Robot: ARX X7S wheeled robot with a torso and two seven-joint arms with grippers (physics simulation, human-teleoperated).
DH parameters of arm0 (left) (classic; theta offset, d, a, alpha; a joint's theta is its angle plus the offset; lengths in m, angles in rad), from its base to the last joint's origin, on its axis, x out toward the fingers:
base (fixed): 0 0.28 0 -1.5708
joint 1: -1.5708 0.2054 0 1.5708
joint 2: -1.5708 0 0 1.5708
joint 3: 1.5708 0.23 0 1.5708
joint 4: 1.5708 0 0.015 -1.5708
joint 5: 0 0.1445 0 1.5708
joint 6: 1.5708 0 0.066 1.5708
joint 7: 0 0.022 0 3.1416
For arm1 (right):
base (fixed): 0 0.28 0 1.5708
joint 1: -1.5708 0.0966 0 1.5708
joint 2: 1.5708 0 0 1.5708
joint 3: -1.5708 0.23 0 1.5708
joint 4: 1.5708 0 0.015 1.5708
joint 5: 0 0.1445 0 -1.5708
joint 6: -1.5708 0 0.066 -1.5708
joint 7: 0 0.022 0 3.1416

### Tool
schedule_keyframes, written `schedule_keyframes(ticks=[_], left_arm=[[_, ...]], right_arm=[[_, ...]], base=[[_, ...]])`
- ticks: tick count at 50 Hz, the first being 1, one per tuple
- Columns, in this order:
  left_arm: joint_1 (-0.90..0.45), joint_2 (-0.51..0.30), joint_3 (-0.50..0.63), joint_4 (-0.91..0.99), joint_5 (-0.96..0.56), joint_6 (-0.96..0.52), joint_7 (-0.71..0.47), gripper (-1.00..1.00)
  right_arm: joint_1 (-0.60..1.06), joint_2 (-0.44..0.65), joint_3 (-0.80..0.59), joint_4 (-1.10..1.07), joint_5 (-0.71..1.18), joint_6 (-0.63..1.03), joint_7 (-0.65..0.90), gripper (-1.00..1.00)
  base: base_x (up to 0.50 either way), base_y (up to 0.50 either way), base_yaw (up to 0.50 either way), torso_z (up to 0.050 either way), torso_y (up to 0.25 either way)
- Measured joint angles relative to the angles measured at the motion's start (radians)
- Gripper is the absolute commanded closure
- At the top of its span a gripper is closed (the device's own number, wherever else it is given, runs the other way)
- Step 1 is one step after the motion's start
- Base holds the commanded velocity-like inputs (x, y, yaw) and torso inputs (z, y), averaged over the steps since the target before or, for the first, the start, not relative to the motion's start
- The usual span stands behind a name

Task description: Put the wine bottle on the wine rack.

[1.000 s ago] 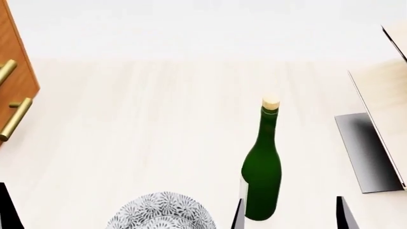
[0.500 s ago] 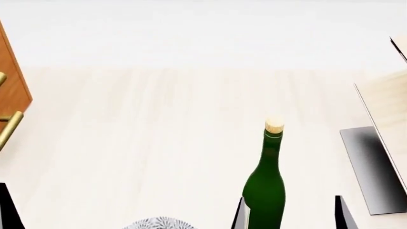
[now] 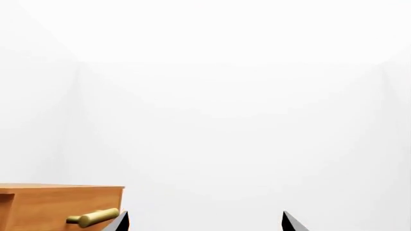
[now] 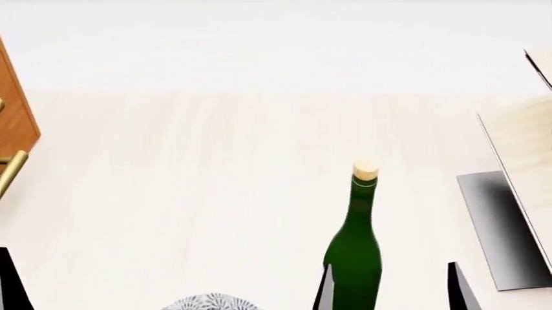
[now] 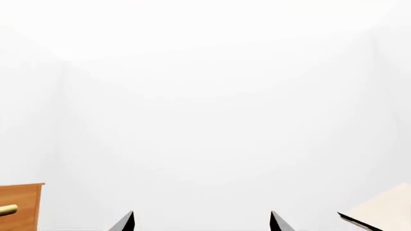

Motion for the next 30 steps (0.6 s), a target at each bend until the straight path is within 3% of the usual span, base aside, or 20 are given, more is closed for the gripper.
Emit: schedule_keyframes(ticks=[30], left_arm=[[-0.004, -0.014, 0.010, -0.003, -0.001, 0.003, -0.017, -1.00]], right_arm=[[0.005, 0.018, -0.007, 0.002, 0.023, 0.000, 0.012, -1.00]], base=[[0.00, -0.06, 0.00, 0.000, 0.000]])
